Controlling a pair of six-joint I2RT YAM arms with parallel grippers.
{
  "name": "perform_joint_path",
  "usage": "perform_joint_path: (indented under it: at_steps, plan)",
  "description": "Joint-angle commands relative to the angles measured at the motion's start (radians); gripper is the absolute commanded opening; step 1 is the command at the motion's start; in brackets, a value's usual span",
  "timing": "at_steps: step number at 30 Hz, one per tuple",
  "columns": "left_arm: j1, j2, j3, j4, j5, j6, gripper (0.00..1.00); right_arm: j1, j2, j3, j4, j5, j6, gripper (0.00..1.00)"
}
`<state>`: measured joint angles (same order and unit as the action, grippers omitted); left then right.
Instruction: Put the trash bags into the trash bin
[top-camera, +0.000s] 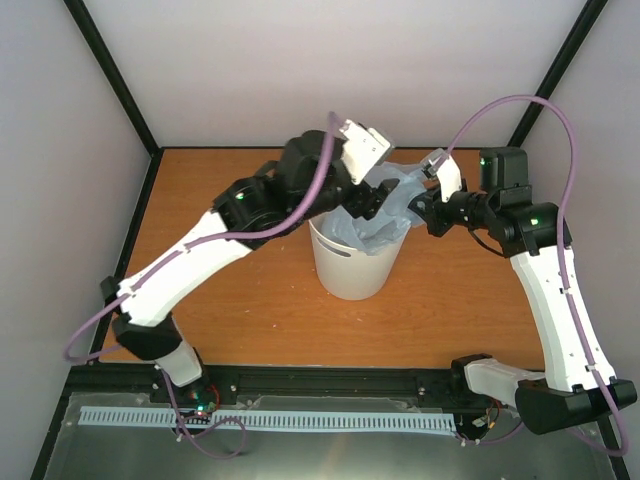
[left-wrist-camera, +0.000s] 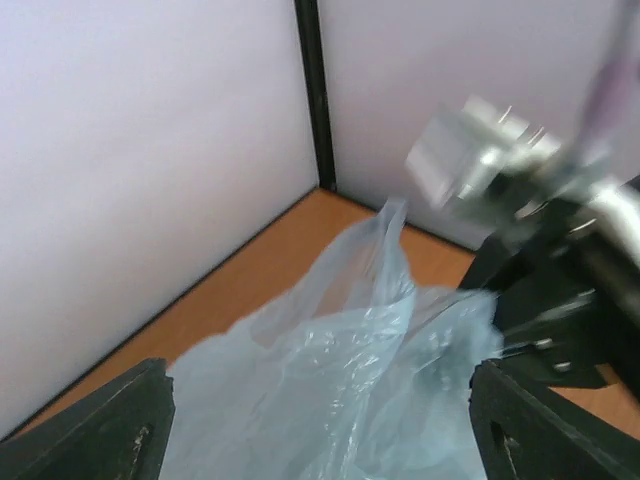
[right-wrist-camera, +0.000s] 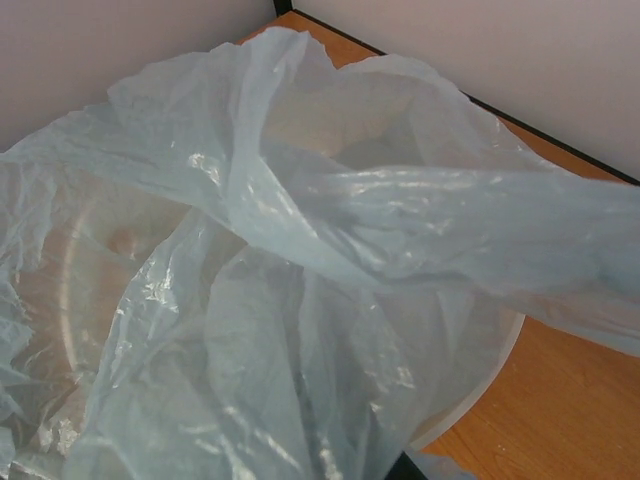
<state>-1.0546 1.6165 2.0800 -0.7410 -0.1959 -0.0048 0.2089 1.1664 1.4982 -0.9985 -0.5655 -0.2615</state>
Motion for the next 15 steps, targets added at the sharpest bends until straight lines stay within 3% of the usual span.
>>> perform_joint_path:
  at_steps: [1, 3, 9, 15]
  plan:
    - [0.009, 0.072, 0.036, -0.077, -0.007, 0.127, 0.84, -0.003, -0.019, -0.017, 0.002, -0.027, 0.019, 0.03]
    - [0.008, 0.088, 0.041, -0.071, -0.015, 0.147, 0.85, -0.003, -0.017, -0.02, 0.002, -0.027, 0.02, 0.03]
    - [0.01, 0.16, 0.022, 0.002, -0.23, 0.23, 0.87, -0.003, -0.013, -0.031, 0.011, -0.055, 0.025, 0.04]
    - [0.025, 0.295, 0.142, -0.039, -0.366, 0.228, 0.83, -0.003, 0.0, -0.044, 0.005, -0.053, 0.026, 0.04]
